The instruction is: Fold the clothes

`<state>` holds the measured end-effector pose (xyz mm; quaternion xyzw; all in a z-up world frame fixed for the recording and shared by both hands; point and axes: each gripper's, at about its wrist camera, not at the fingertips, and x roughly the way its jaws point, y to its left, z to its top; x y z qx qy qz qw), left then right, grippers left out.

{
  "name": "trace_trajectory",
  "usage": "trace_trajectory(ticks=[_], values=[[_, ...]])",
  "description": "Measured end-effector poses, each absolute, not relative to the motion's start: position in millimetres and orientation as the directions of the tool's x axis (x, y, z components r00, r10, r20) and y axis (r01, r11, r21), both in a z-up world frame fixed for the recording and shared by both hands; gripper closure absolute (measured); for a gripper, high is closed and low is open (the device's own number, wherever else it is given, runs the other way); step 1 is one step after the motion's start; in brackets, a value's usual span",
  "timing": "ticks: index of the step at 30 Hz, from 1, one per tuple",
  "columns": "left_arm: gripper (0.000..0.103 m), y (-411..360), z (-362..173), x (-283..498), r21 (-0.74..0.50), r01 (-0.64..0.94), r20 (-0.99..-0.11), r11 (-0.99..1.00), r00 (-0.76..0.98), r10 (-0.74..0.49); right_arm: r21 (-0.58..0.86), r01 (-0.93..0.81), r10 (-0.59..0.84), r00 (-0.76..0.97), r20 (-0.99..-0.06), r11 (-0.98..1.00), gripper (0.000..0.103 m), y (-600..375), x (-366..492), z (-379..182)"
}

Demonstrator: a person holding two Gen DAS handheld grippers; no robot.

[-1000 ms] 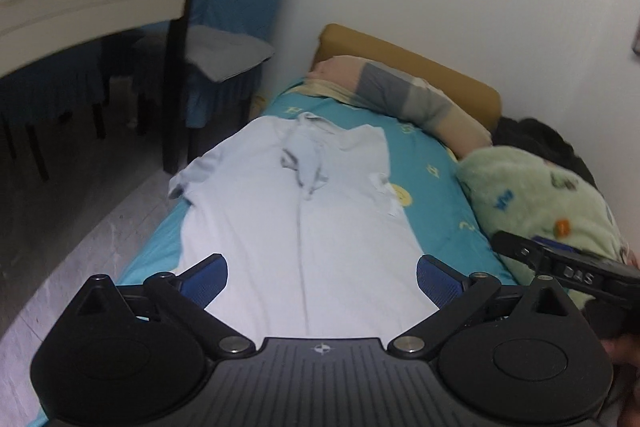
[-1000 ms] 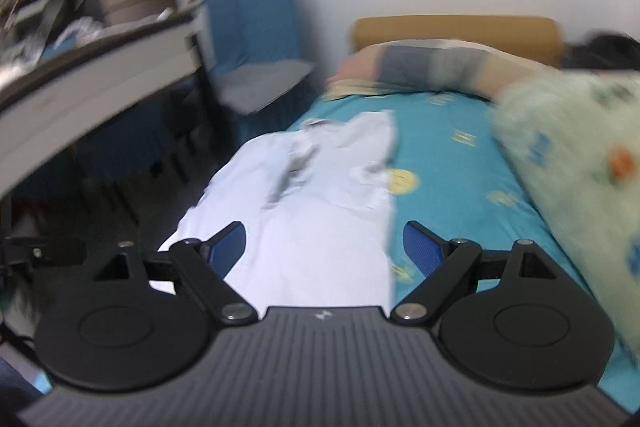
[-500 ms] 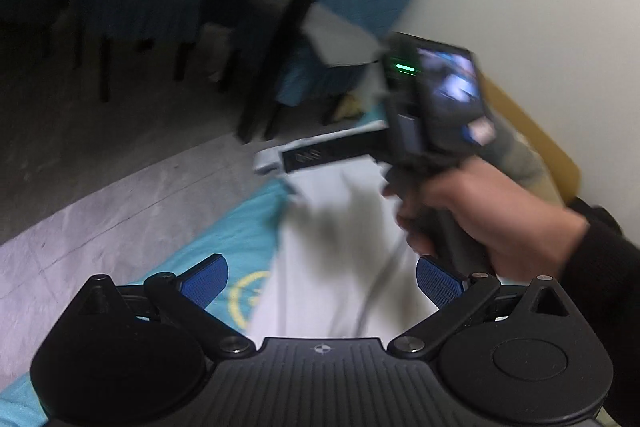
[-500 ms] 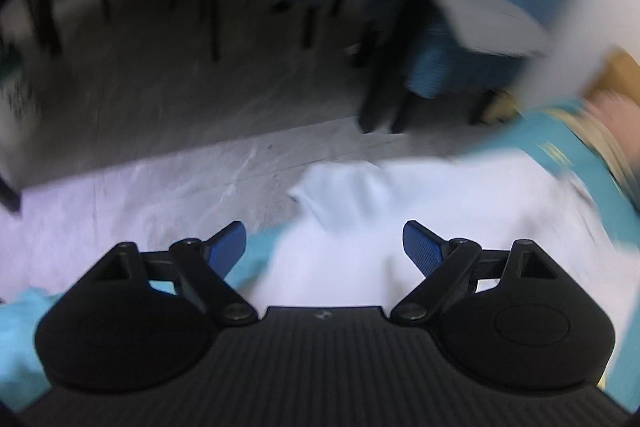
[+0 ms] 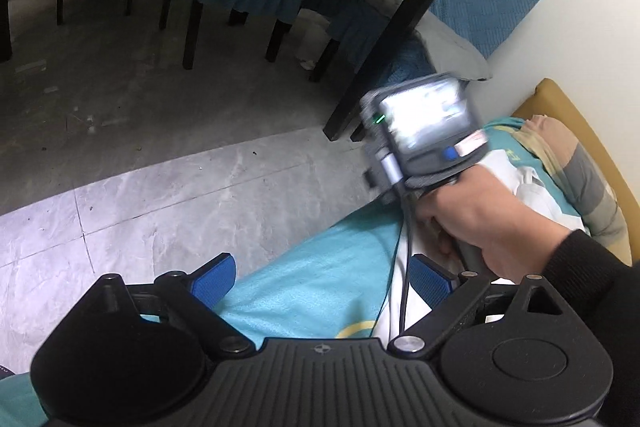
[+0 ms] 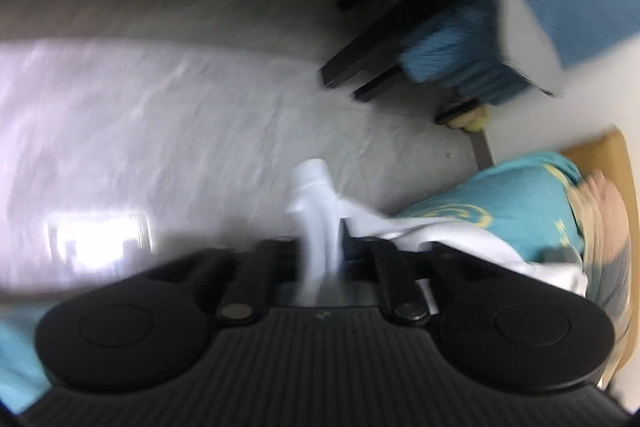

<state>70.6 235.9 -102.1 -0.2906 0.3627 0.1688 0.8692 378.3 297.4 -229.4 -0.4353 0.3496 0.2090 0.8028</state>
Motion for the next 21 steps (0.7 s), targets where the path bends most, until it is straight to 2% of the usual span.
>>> trace_trajectory(ticks=[3, 6, 8, 11, 14, 18, 20, 21], values=[[0.008, 232, -95, 69, -0.375, -0.494, -0.712, 0.784, 0.695, 0.098, -0.522, -0.520, 0.124, 0.779, -0.614, 0.676, 0.094, 265, 367, -181], [0.008, 225, -86, 68, -0.373, -0.475, -0.690, 0.797, 0.716, 0.103, -0.425, -0.364, 0.166, 0.885, -0.435, 0.829, 0.094, 217, 349, -128], [0.008, 216, -81, 66, -0.368, -0.455, -0.676, 0.811, 0.729, 0.103, -0.338, -0.232, 0.122, 0.940, -0.318, 0.912, 0.094, 174, 339, -106], [0.008, 201, -77, 64, -0.353, -0.415, -0.668, 0.838, 0.739, 0.086, -0.158, -0.027, -0.010, 0.974, -0.225, 0.987, 0.094, 101, 326, -95], [0.008, 184, -76, 64, -0.325, -0.367, -0.672, 0.872, 0.738, 0.061, -0.037, 0.129, -0.135, 0.957, -0.257, 0.991, 0.093, 33, 324, -114], [0.008, 165, -82, 72, -0.289, -0.300, -0.688, 0.909, 0.726, 0.020, 0.133, 0.230, -0.143, 0.870, -0.471, 0.964, 0.086, -37, 334, -158], [0.008, 158, -87, 78, -0.272, -0.279, -0.698, 0.921, 0.716, 0.011, 0.210, 0.227, -0.073, 0.826, -0.559, 0.951, 0.072, -57, 341, -175], [0.008, 155, -90, 82, -0.264, -0.270, -0.702, 0.926, 0.712, 0.008, 0.234, 0.198, -0.031, 0.822, -0.568, 0.952, 0.054, -60, 342, -179]])
